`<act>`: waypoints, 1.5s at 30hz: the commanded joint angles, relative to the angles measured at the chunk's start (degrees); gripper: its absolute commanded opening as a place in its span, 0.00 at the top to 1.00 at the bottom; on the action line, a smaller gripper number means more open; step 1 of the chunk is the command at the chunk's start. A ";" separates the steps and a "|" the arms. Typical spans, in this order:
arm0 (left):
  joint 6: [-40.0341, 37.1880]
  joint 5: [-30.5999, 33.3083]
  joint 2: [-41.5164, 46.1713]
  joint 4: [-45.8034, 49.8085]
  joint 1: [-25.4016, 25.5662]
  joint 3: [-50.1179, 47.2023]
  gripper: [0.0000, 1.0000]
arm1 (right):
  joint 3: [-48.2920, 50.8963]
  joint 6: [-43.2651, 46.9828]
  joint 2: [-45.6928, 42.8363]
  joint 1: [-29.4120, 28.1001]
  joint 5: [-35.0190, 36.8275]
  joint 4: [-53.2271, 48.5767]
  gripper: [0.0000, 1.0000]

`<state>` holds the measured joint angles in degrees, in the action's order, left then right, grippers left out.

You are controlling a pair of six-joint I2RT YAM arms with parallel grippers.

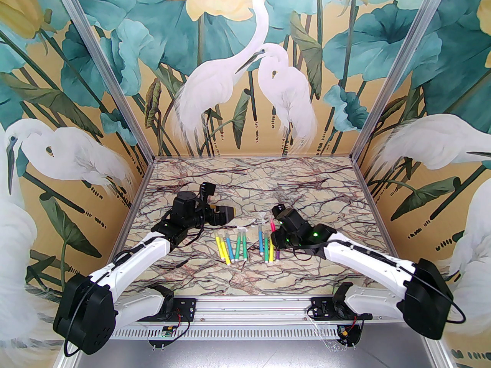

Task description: Open the pen caps

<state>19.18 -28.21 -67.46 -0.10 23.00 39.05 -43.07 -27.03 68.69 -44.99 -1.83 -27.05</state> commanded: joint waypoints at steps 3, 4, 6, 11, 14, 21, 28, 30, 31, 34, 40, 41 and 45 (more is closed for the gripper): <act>3.16 -9.74 -1.98 -5.12 1.51 2.63 0.07 | 0.71 3.99 -2.28 -0.11 -6.47 6.83 0.88; 2.96 -10.45 -2.25 -5.17 2.11 2.93 0.07 | 0.61 4.32 -2.39 -0.12 -6.86 7.28 0.88; 2.52 -10.80 -2.96 -4.73 3.60 3.85 0.08 | 0.45 4.94 -2.66 -0.35 -7.53 8.16 0.88; 2.76 -12.07 -5.66 -3.77 6.19 6.31 0.11 | -0.26 6.15 -2.75 -1.05 -8.70 9.79 0.88; 3.05 -12.94 -7.18 -3.77 7.33 7.56 0.15 | -0.67 6.46 -2.67 -1.45 -9.11 10.36 0.88; 3.07 -15.34 -9.98 -3.07 9.12 9.87 0.22 | -0.96 7.11 -3.27 -2.97 -8.68 11.67 0.88; 3.84 -17.80 -12.08 -2.80 10.03 11.73 0.34 | -1.00 7.45 -3.80 -3.68 -7.96 12.33 0.88; 3.98 -18.19 -12.36 -2.74 10.26 11.89 0.38 | -0.96 7.43 -4.16 -3.85 -7.77 12.53 0.88; 4.07 -18.21 -12.49 -2.71 10.31 11.99 0.39 | -0.88 7.44 -4.33 -3.94 -7.71 12.54 0.88; 4.31 -18.21 -12.96 -2.69 10.39 12.16 0.46 | -0.70 7.48 -4.87 -4.19 -7.25 12.89 0.88; 5.21 -17.94 -13.56 -2.97 10.37 12.69 0.52 | -0.57 7.69 -4.81 -4.40 -7.31 12.63 0.88; 5.28 -18.02 -13.61 -3.10 10.39 12.73 0.53 | -0.52 7.69 -4.78 -4.40 -7.30 12.63 0.88; 5.86 -18.11 -13.75 -3.49 10.39 12.76 0.58 | -0.33 7.77 -4.76 -4.51 -7.14 12.58 0.88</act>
<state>24.47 -44.80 -80.29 -3.29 33.08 50.41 -42.81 -20.53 64.58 -49.15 -10.09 -15.57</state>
